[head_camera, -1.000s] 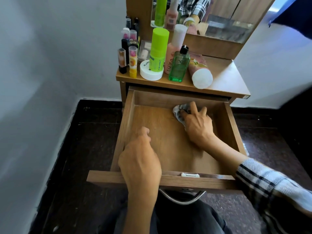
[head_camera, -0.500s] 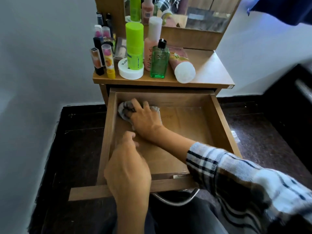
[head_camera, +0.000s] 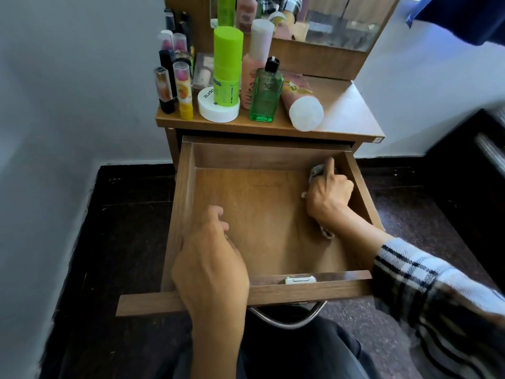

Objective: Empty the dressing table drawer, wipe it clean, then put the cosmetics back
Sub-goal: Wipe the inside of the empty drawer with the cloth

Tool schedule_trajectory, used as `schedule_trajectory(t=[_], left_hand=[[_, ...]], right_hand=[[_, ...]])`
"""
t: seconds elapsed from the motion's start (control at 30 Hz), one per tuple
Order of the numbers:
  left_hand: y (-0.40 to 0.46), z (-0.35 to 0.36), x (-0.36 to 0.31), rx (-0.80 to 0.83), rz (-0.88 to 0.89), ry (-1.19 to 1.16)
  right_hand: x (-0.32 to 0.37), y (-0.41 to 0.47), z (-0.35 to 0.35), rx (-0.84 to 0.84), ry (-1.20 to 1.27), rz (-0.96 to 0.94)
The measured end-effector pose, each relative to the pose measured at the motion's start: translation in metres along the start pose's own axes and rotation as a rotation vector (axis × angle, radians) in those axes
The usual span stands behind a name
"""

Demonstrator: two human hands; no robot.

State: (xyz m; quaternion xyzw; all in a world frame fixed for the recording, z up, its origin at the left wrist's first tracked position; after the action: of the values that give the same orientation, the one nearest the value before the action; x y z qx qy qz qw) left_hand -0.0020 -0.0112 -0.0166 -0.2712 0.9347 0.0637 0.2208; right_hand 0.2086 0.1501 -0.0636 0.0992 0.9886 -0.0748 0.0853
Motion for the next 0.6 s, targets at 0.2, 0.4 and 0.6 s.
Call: schedule_trajectory(t=[0.2,0.4,0.6], left_hand=[[0.000,0.002,0.003,-0.019,-0.010,-0.007],[0.002,0.003,0.006,-0.026,-0.025,-0.002],[0.003,0.005,0.003,0.004,-0.004,0.019]], right_hand=[[0.015,0.002,0.001,0.088,-0.199,-0.009],[0.008,-0.013,0.015,0.252,-0.293,0.028],[-0.012,-0.047,0.025,0.395,0.064,-0.022]])
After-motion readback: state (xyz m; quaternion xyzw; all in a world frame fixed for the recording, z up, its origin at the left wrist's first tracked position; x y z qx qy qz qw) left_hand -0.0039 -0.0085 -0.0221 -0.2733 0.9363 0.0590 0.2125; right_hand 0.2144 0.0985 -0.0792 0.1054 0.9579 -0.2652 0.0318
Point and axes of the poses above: each hand's wrist, its own y-axis towards the middle knuckle, its own z-axis out of the palm, x = y × z, the point moved 8 cm from there along y, towards the middle knuckle, and after that the axes turned 12 degrees about y, right-handed, at the moved point
